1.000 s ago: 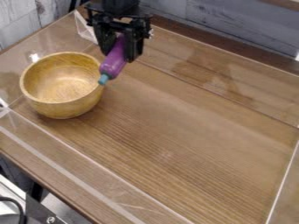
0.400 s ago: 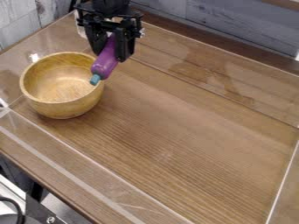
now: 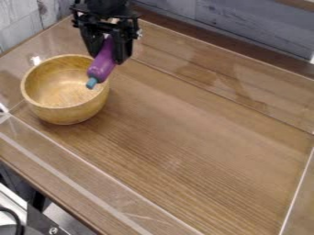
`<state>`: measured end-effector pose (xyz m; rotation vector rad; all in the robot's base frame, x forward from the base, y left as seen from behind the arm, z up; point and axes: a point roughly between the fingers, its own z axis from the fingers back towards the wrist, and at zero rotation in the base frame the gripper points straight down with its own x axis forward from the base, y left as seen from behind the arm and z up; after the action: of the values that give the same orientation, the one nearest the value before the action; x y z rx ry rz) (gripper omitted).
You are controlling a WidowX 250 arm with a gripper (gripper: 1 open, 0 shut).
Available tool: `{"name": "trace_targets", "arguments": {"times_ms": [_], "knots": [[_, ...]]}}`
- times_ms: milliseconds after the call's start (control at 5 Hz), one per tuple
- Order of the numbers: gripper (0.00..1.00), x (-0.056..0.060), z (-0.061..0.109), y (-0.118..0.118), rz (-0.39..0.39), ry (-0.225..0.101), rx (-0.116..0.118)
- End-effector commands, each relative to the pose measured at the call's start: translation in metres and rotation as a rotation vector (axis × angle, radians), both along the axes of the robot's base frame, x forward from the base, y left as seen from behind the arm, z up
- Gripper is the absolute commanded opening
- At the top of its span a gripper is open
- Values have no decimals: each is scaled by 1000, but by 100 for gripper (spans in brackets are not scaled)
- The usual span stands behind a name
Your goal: Put the purple eggplant in the brown bowl
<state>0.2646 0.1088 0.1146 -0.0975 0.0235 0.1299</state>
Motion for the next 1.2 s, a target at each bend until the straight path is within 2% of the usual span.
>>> {"name": "trace_targets", "arguments": {"times_ms": [0, 1000], "knots": [[0, -1, 16, 10, 11, -64, 37], [0, -7, 4, 22, 11, -56, 42]]}}
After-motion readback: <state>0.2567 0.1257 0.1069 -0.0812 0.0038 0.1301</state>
